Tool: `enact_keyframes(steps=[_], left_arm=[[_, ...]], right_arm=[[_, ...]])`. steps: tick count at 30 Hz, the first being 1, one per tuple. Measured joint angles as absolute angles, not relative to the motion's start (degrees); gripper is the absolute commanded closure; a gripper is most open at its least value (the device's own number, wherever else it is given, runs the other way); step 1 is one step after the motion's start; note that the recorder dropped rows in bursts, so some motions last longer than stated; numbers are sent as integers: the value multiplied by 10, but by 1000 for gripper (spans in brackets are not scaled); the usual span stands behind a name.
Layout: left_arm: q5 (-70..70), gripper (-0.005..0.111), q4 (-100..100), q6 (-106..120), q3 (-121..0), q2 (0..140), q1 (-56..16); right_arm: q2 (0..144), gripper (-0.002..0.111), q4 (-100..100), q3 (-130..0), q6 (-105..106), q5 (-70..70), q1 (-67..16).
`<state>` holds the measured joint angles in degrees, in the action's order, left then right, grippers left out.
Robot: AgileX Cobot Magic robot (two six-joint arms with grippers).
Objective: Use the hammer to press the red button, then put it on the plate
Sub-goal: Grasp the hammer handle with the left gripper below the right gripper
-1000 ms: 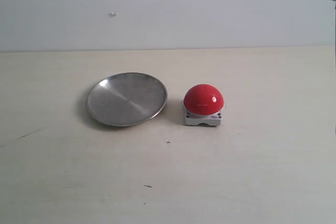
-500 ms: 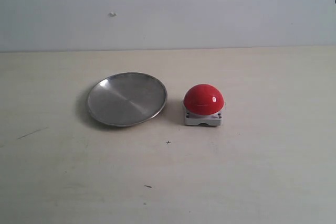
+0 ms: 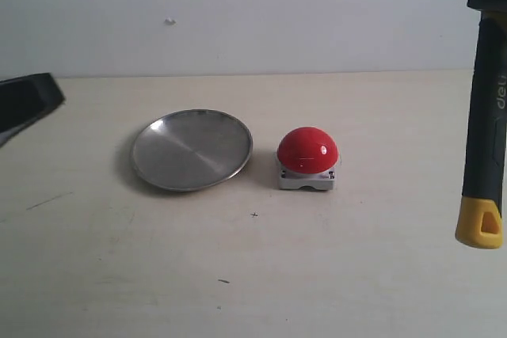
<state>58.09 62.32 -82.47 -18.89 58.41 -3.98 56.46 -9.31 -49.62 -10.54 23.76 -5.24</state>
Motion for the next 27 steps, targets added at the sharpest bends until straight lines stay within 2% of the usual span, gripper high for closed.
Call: enact_keyframes(steps=[3, 10, 15, 17, 21, 27], left_arm=[[586, 58, 621, -800, -232, 688, -102], [573, 58, 552, -686, -367, 864, -308], [438, 58, 516, -650, -508, 972, -443], [409, 57, 513, -649, -548, 1003, -471], [391, 44, 510, -650, -622, 1056, -522], [386, 43, 488, -659, -676, 1101, -544]], right_arm=[[565, 108, -125, -496, -75, 237, -52], [593, 108, -144, -465, -65, 196, -52], [614, 108, -150, -451, -65, 188, -52], [614, 108, -151, -451, -64, 182, -52], [614, 108, -152, -451, -59, 178, -52], [614, 108, -151, -451, -52, 179, -52]])
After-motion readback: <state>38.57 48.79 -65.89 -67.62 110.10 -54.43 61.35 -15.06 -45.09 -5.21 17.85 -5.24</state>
